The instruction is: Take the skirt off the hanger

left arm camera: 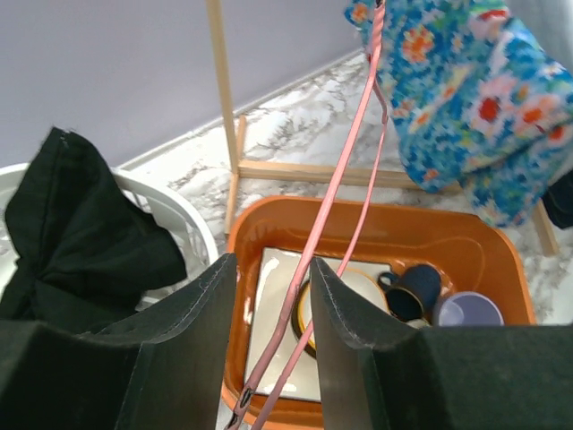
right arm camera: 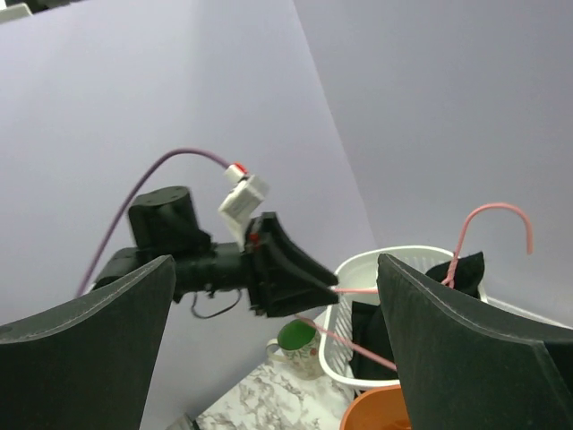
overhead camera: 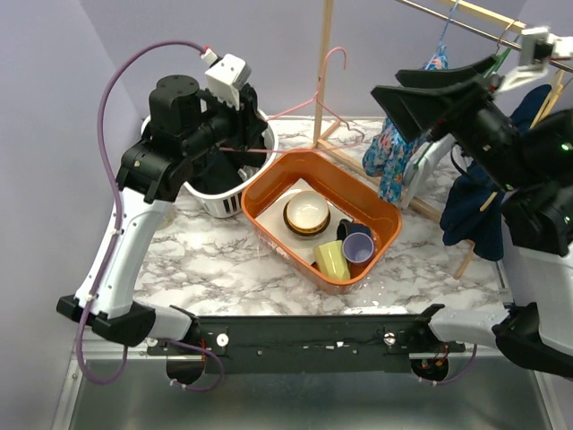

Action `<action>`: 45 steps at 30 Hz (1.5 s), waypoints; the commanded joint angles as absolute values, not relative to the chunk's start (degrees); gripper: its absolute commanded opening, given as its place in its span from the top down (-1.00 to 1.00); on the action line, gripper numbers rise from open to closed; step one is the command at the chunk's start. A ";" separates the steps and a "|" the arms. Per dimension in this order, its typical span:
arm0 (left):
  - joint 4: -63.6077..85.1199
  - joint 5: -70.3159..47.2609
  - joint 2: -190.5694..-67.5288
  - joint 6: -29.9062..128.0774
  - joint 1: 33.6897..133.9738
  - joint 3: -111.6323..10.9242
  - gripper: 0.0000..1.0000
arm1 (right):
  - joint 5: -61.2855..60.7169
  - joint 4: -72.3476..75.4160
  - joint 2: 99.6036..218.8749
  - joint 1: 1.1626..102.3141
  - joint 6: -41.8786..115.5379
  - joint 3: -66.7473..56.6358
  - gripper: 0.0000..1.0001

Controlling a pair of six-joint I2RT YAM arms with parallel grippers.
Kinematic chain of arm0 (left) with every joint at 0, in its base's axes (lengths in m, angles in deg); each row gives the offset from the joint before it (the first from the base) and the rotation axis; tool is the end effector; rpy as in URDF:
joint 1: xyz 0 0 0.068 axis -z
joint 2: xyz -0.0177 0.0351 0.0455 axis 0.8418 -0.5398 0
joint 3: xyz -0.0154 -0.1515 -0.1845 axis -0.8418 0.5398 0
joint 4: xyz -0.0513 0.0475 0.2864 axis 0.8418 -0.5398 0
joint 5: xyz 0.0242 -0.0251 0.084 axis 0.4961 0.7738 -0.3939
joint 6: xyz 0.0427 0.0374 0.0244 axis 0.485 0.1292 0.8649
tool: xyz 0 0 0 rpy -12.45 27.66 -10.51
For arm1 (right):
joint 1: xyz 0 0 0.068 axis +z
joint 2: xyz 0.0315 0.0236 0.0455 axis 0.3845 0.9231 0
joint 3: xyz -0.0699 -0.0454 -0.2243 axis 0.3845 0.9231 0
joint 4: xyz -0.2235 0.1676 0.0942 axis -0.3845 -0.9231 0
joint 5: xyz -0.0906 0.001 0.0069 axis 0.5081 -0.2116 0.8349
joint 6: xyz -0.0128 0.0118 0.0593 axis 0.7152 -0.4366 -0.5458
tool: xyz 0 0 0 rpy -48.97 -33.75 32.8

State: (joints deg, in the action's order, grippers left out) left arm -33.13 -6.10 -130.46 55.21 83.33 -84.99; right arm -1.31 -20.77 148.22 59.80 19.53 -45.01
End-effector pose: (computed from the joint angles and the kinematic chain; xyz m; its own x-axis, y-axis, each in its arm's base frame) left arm 0.2624 -0.1403 0.5043 -0.2431 0.0158 -0.9699 0.6137 0.7768 -0.1412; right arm 0.1601 0.1303 0.6172 -0.0096 0.4997 -0.8661 -0.7717 0.5471 0.3242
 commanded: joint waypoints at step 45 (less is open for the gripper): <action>6.11 -19.35 -165.79 56.09 88.88 -107.30 1.00 | 2.43 -19.23 133.00 60.05 17.54 -29.01 -0.99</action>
State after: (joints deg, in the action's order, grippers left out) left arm 6.54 -17.83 -167.18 55.23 88.49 -106.91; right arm 0.50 -18.45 133.29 59.80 18.15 -30.24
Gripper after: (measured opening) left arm 0.454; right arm 0.996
